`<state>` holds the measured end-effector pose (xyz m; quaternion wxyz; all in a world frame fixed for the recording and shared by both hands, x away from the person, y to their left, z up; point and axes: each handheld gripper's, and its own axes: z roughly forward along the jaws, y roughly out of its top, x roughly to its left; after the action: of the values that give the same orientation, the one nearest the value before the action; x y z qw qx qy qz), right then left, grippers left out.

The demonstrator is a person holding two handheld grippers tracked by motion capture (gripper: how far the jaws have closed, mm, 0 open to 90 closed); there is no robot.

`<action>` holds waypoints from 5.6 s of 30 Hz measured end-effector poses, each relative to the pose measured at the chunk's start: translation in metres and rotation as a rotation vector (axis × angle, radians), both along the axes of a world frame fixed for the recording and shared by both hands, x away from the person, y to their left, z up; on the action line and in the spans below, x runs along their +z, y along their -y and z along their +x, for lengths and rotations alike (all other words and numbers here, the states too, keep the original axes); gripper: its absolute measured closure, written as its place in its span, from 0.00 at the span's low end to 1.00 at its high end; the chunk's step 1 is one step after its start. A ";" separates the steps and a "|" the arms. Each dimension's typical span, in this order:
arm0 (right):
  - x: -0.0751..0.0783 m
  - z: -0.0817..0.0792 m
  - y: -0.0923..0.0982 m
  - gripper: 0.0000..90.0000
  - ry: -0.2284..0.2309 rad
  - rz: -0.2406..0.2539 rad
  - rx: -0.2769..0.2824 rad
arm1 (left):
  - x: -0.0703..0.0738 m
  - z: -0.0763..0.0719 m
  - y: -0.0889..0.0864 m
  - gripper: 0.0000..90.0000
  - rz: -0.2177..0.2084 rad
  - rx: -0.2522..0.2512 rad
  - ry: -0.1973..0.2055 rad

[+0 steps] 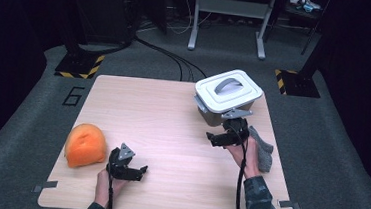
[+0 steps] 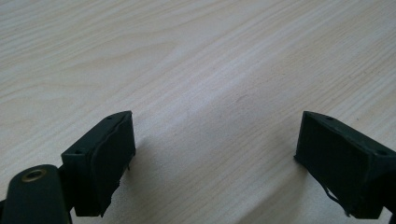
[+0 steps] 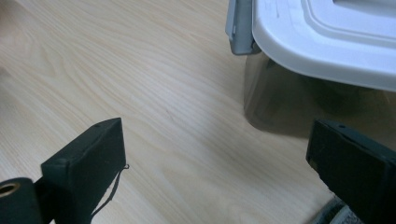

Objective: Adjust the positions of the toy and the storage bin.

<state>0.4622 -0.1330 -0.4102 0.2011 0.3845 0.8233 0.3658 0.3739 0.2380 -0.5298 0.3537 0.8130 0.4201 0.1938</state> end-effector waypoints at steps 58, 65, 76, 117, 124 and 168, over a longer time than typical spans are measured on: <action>0.012 0.094 -0.045 0.72 0.060 -0.104 -0.073 | 0.000 0.000 0.000 0.13 0.000 0.000 0.000; 0.012 0.092 -0.046 0.72 0.062 -0.090 -0.048 | 0.000 0.000 0.000 0.13 0.003 0.000 -0.002; 0.013 0.078 -0.057 0.72 0.022 -0.048 -0.051 | 0.001 -0.001 -0.001 0.13 0.004 -0.010 -0.017; 0.021 0.025 -0.077 0.66 -0.004 0.011 0.052 | 0.000 -0.001 0.000 0.13 -0.004 -0.001 -0.010; 0.015 0.023 -0.083 0.70 -0.025 0.000 0.073 | 0.000 -0.001 0.000 0.13 -0.004 -0.001 -0.010; 0.009 -0.048 -0.042 0.12 0.061 0.169 0.115 | 0.000 -0.001 0.000 0.13 -0.004 0.003 -0.001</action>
<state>0.4141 -0.0914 -0.4017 0.1717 0.3410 0.8036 0.4566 0.3733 0.2379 -0.5299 0.3548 0.8116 0.4221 0.1930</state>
